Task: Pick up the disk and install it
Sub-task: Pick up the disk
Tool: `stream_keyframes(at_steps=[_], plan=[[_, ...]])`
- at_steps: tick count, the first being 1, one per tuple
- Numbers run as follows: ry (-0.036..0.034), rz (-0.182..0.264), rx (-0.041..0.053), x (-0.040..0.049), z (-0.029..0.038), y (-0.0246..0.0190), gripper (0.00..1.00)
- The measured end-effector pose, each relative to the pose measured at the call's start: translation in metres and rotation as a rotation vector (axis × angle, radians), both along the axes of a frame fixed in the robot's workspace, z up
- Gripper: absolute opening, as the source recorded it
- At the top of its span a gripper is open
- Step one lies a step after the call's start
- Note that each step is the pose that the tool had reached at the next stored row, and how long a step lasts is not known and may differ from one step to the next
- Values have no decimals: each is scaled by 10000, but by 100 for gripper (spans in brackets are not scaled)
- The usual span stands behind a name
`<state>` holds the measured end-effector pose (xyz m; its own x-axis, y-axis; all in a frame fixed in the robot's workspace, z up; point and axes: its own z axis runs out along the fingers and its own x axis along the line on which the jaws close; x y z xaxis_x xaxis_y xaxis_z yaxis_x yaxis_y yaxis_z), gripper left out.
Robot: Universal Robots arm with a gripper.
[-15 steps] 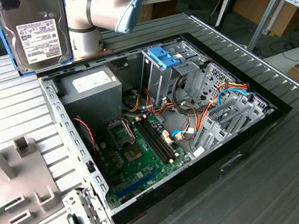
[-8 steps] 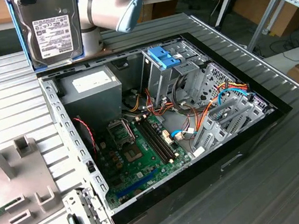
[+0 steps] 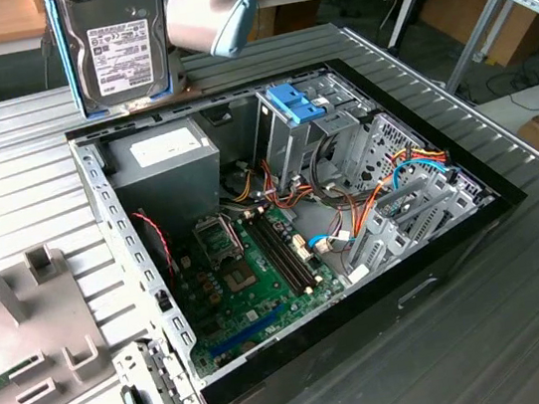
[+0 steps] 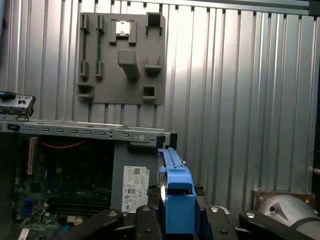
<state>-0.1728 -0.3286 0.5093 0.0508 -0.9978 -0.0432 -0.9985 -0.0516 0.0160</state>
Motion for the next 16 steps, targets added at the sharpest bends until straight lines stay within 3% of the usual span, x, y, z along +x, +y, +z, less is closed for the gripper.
stream_keyframes(at_steps=[10, 16], plan=[[0, 19, 1, 234, 0, 56, 36], [1, 19, 0, 254, 0, 62, 36]])
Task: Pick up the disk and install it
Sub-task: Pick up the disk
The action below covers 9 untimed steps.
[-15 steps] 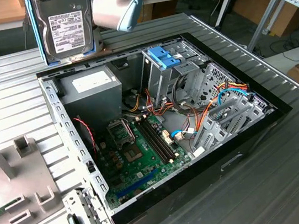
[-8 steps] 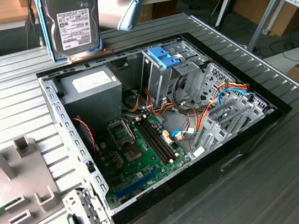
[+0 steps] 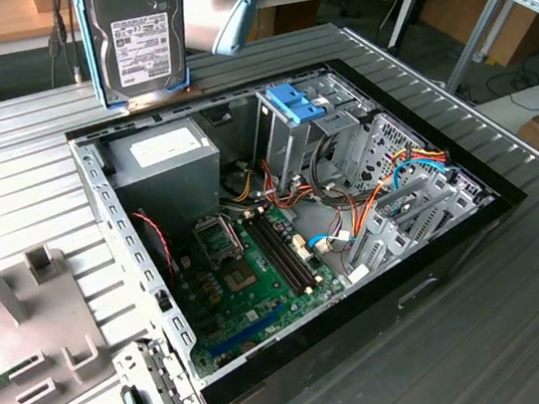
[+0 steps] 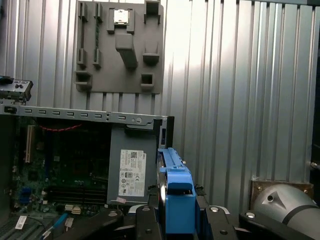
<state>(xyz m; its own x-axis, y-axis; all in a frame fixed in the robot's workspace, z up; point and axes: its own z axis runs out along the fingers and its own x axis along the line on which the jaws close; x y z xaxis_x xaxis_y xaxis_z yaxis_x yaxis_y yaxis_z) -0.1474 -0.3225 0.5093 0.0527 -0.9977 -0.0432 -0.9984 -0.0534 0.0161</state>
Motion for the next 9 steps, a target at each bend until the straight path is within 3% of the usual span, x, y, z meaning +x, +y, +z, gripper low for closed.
stream_keyframes(at_steps=[9], plan=[[0, -6, 0, 15, 0, -17, 36]])
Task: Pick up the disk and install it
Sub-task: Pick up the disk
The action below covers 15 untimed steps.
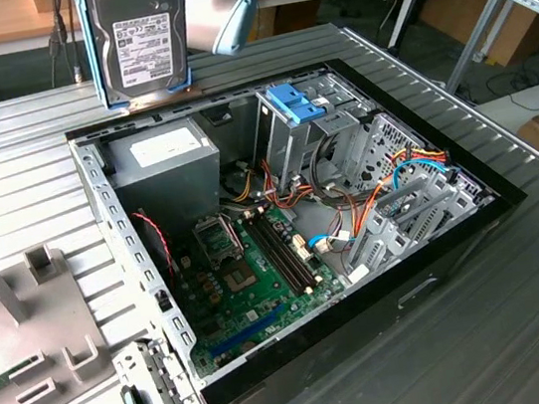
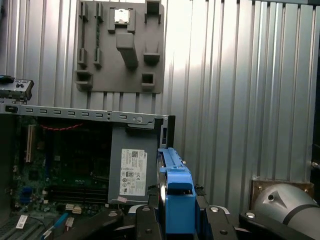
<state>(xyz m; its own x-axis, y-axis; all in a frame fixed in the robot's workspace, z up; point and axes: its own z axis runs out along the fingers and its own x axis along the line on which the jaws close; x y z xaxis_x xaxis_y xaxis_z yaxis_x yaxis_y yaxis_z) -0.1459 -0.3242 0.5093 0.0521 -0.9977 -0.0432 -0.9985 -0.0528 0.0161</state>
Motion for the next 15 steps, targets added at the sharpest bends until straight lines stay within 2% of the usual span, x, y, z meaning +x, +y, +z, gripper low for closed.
stream_keyframes(at_steps=[6, 15], plan=[[0, -6, 0, 19, 0, -53, 36], [0, -8, 0, 23, 0, -55, 36]])
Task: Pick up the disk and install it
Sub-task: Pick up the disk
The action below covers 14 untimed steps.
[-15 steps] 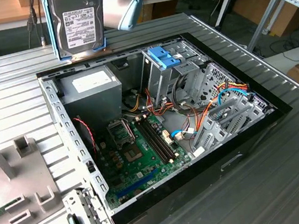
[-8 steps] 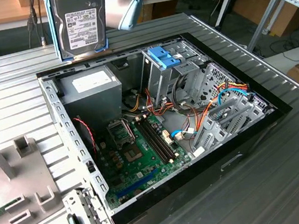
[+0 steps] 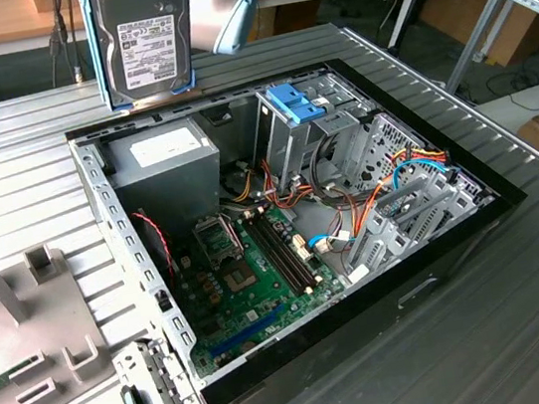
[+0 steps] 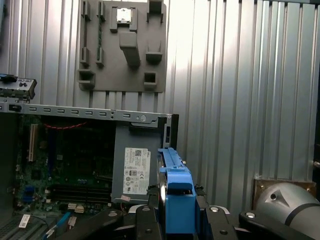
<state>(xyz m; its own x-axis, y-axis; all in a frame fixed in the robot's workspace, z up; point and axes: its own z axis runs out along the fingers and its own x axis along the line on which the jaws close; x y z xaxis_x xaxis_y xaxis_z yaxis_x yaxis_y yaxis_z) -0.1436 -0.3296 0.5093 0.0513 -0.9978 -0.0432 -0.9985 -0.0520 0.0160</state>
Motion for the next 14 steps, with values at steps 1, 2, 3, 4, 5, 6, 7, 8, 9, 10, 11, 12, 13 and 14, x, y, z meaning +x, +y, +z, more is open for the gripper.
stream_keyframes(at_steps=[1, 2, 3, 4, 5, 6, 7, 8, 9, 10, 11, 12, 13, 14], plan=[[0, 0, 0, 0, 0, 0, 36], [0, 0, 0, 0, 0, 0, 36], [0, 0, 0, 1, 0, 0, 36], [1, 2, -1, 1, 0, -8, 36], [1, 0, 0, 1, 0, -21, 36], [0, 0, 0, 1, 0, -60, 36], [0, -1, 0, 1, 0, -83, 36], [-1, 0, 1, 1, 0, -98, 36], [0, 0, 0, 2, 0, -110, 36], [1, 0, -1, 2, 0, -124, 36], [1, 0, -1, 2, 0, -135, 36], [0, 0, 0, 2, 0, -161, 36], [0, 0, 0, 2, 0, -191, 36], [1, 0, 0, 2, 0, -214, 36]])
